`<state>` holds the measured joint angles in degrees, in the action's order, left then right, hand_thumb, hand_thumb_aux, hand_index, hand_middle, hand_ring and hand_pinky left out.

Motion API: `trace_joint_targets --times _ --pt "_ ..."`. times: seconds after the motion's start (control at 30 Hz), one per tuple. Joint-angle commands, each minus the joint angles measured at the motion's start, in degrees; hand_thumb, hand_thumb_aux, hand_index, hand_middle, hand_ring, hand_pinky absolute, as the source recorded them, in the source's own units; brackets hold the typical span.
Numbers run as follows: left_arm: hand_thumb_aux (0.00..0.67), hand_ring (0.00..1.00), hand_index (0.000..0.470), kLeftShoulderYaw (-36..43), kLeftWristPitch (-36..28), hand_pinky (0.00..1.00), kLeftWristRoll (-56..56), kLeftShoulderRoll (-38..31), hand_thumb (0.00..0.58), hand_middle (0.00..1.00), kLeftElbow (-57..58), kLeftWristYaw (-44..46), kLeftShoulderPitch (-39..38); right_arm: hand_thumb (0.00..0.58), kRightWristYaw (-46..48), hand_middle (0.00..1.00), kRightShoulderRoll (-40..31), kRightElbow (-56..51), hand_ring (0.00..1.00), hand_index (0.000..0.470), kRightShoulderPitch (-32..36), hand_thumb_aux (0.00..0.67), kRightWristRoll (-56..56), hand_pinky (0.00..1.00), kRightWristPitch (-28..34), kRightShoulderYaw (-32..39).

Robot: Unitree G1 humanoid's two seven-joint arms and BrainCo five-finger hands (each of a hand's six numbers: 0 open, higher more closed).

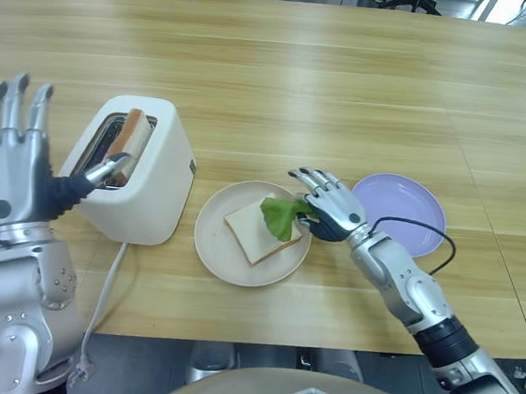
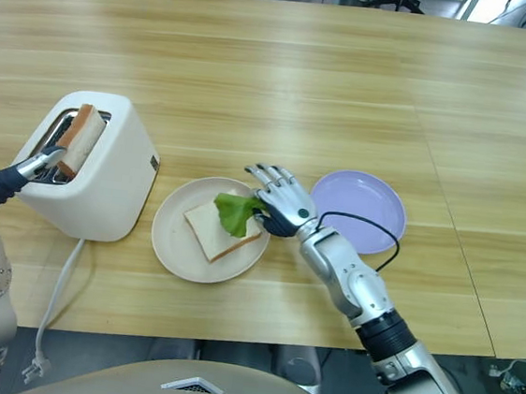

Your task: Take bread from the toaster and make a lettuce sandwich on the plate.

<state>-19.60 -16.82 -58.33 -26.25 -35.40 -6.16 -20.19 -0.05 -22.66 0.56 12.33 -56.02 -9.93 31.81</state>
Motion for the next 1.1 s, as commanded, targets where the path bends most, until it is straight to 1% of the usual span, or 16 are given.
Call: trace_joint_targets --times 0.03,0.2,0.37,0.53,0.57,0.6,0.63,0.67,0.77,0.8,0.83,0.87,0.9,0.93,1.1 --pt "0.0 0.0 0.0 0.68 -0.67 0.0 0.56 0.45 0.0 0.0 4.14 2.95 -0.16 0.58 2.25 0.0 1.07 -0.61 0.0 0.46 -0.49 0.67 1.65 0.0 -1.21 1.28" --pt "0.0 0.0 0.0 6.13 -0.08 0.0 1.69 0.76 0.0 0.0 11.0 7.02 1.48 0.58 3.44 0.0 2.38 -0.93 0.0 0.46 0.64 0.67 1.77 0.0 -1.22 1.53" --pt "0.0 0.0 0.0 9.08 1.79 0.0 4.51 1.77 0.0 0.0 11.35 6.95 3.39 0.58 4.42 0.0 2.28 -1.93 0.0 0.46 2.32 0.67 0.75 0.0 -1.2 1.66" --pt "0.0 0.0 0.0 10.5 1.03 0.0 3.9 1.23 0.0 0.0 13.6 8.13 4.44 0.58 5.14 0.0 1.23 -2.8 0.0 0.46 3.52 0.67 0.54 0.0 -0.67 0.81" --pt "0.06 0.0 0.041 10.36 1.06 0.0 4.05 1.04 0.1 0.0 14.09 7.93 4.52 0.58 5.83 0.0 1.14 -3.16 0.0 0.46 3.78 0.67 0.8 0.0 -0.57 0.91" --pt "0.455 0.0 0.312 10.09 1.31 0.0 4.61 0.98 0.52 0.0 14.45 7.52 4.73 0.58 6.39 0.0 1.02 -3.57 0.0 0.46 4.05 0.67 0.77 0.0 -0.38 1.08" --pt "0.599 0.0 0.411 9.86 1.56 0.0 4.85 0.8 0.573 0.0 14.73 6.92 5.04 0.58 7.09 0.0 0.87 -4.14 0.0 0.46 4.41 0.67 0.54 0.0 -0.15 1.33" --pt "0.67 0.0 0.46 9.47 2.19 0.0 5.57 0.64 0.58 0.0 14.86 6.17 5.5 0.58 8.25 0.0 0.64 -5.01 0.0 0.46 4.89 0.67 0.1 0.0 0.21 1.7" --pt "0.67 0.0 0.46 8.8 3.92 0.0 7.5 0.24 0.58 0.0 15.14 4.56 7.18 0.58 11.0 0.0 0.47 -7.73 0.0 0.46 6.43 0.67 -0.77 0.0 0.63 2.92" --pt "0.67 0.3 0.46 8.73 4.46 0.3 8.06 0.12 0.58 0.3 15.3 4.14 7.75 0.58 11.96 0.0 0.62 -8.71 0.0 0.46 7.13 0.67 -1.13 0.0 0.68 3.63" --pt "0.67 0.51 0.46 8.7 4.98 0.51 8.71 0.0 0.58 0.51 15.62 3.76 8.4 0.528 12.46 0.0 0.85 -9.42 0.0 0.323 7.64 0.47 -1.31 0.0 0.6 4.16" --pt "0.67 0.84 0.46 8.65 5.46 0.84 9.45 -0.1 0.58 0.84 15.92 3.52 8.95 0.438 12.35 0.0 1.54 -10.12 0.0 0.233 8.13 0.339 -1.09 0.0 0.55 4.37" --pt "0.67 0.84 0.46 8.52 6.01 0.84 10.2 -0.06 0.58 0.84 16.09 3.09 9.39 0.438 12.23 0.0 2.14 -10.61 0.0 0.233 8.55 0.339 -0.9 0.0 0.43 4.55" --pt "0.67 1.0 0.46 8.44 6.47 1.0 10.8 -0.03 0.58 1.0 16.23 2.7 9.8 0.0 12.15 0.0 2.47 -10.88 0.0 0.0 8.93 0.0 -1.13 0.0 0.41 4.84" --pt "0.67 1.0 0.46 8.02 8.93 1.0 13.61 0.43 0.58 1.0 15.85 0.82 10.81 0.0 9.79 0.0 3.85 -12.69 0.0 0.0 10.46 0.0 -1.83 0.0 0.41 4.99"
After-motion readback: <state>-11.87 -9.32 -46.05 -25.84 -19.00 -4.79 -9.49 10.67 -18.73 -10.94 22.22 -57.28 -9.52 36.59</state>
